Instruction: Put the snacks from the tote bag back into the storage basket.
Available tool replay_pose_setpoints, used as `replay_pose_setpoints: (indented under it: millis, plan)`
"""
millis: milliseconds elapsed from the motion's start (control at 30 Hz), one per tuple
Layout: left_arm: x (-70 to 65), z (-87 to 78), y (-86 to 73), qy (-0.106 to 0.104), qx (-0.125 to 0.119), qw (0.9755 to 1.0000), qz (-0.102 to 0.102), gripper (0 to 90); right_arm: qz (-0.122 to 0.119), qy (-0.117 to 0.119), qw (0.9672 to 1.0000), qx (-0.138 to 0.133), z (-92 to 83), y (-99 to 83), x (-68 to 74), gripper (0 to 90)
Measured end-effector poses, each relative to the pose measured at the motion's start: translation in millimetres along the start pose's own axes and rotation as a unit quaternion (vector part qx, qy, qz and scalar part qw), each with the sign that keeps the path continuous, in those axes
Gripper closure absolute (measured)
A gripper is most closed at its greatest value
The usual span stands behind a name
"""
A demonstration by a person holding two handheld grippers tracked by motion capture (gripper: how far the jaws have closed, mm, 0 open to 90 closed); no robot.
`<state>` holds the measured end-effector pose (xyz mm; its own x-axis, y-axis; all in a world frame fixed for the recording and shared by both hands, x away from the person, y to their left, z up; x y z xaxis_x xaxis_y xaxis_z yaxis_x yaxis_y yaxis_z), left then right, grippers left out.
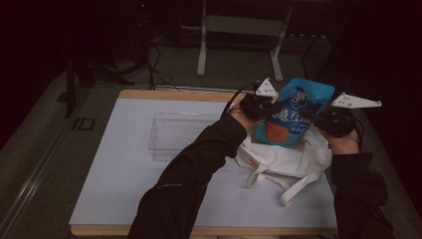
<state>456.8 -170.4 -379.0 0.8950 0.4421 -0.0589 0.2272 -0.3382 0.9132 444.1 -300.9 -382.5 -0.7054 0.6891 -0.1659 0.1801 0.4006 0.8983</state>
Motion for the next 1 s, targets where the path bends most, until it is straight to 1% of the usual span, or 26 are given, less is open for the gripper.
replay_pose_setpoints:
  millis: [100, 267, 500, 633, 667, 733, 800, 833, 867, 933, 967, 1000]
  plan:
    - [-2.6, -8.3, 9.6, 0.002, -0.003, 1.0000, -0.002, 90.0, 0.002, 0.001, 1.0000, -0.008, -5.0, 10.1, 1.8, 85.2]
    - [-7.6, -24.6, 23.2, 0.002, -0.009, 1.0000, 0.000, 90.0, -0.004, 0.000, 0.9998, -0.019, -13.4, 28.1, 7.5, 85.7]
    - [-14.0, -47.5, 32.4, 0.010, -0.007, 0.9999, 0.002, 90.0, -0.014, 0.006, 0.9995, -0.028, -21.2, 48.2, 21.1, 86.2]
    - [-15.3, -60.7, 33.0, 0.018, -0.006, 0.9998, 0.001, 90.0, -0.019, 0.014, 0.9993, -0.030, -20.7, 56.8, 29.0, 86.3]
    - [-15.2, -64.7, 32.6, 0.021, -0.005, 0.9998, 0.004, 90.0, -0.022, 0.016, 0.9991, -0.031, -20.0, 58.9, 31.4, 86.3]
    - [-14.3, -71.4, 31.7, 0.025, -0.006, 0.9997, 0.000, 90.0, -0.024, 0.019, 0.9990, -0.031, -18.2, 62.7, 36.0, 86.3]
    - [-13.4, -77.4, 30.4, 0.028, -0.007, 0.9996, -0.003, 90.0, -0.028, 0.022, 0.9988, -0.032, -15.5, 66.4, 40.8, 86.3]
    - [-12.7, -80.9, 29.3, 0.029, -0.007, 0.9995, -0.005, 90.0, -0.026, 0.025, 0.9988, -0.033, -14.0, 68.3, 43.1, 86.3]
    - [-11.6, -85.3, 27.7, 0.032, -0.007, 0.9994, -0.004, 90.0, -0.026, 0.028, 0.9987, -0.034, -12.3, 70.0, 45.8, 86.3]
    - [-9.5, -91.3, 25.1, 0.035, -0.007, 0.9993, -0.010, 90.0, -0.031, 0.033, 0.9984, -0.034, -8.2, 73.4, 51.0, 86.3]
    - [-8.1, -95.4, 23.5, 0.040, -0.007, 0.9991, -0.010, 90.0, -0.031, 0.035, 0.9984, -0.032, -6.0, 74.9, 53.8, 86.3]
    - [-7.2, -97.9, 22.6, 0.040, -0.007, 0.9991, -0.012, 90.0, -0.035, 0.038, 0.9982, -0.032, -2.9, 76.9, 57.2, 86.3]
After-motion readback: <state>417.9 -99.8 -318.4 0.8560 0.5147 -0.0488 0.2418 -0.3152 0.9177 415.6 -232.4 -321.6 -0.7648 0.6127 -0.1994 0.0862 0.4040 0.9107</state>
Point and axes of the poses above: each handheld gripper's, and its own axes: z roughly forward along the jaws, y roughly out of its top, x roughly to its left, the point moved 9 cm from there along z, roughly forward along the jaws, and after that the axes turned 8 degrees about -z, right-handed, at the moved point
